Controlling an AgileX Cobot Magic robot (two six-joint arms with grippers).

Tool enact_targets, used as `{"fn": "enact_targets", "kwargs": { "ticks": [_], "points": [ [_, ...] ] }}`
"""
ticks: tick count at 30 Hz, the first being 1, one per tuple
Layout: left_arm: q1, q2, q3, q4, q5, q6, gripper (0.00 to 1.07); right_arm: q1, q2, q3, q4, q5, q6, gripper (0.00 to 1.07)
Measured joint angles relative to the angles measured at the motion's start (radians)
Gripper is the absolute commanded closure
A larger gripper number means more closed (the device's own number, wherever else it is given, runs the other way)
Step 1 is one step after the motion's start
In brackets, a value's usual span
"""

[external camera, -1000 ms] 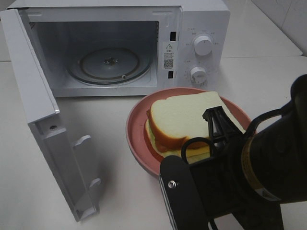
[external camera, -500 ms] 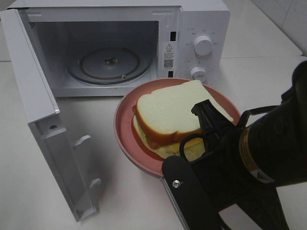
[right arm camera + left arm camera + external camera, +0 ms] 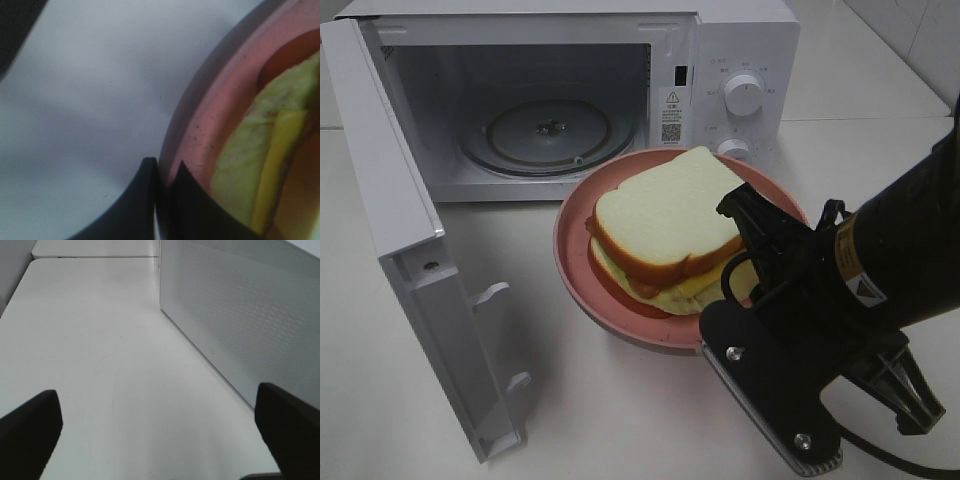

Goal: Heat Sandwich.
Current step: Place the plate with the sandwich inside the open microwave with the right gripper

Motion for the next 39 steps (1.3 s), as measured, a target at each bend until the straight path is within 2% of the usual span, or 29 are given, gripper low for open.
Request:
{"fn": "enact_targets", "kwargs": {
  "ticks": [4,18,22,39],
  "points": [
    [0.000,0.000,0.000,0.000,0.000,0.000,0.06,-0.045,0.000,0.000,0.071,-0.015,-0.137,1.07],
    [0.000,0.000,0.000,0.000,0.000,0.000,0.06,-0.163,0.049,0.000,0.130,-0.051,-0.323,1.07],
    [0.000,0.000,0.000,0.000,0.000,0.000,0.06,-0.164,0.068,-0.009,0.131,-0.055,-0.330,1.07],
    [0.000,0.000,0.000,0.000,0.000,0.000,0.06,-0.164,0.240,-0.191,0.203,-0.062,-0.388,1.07]
  ]
}}
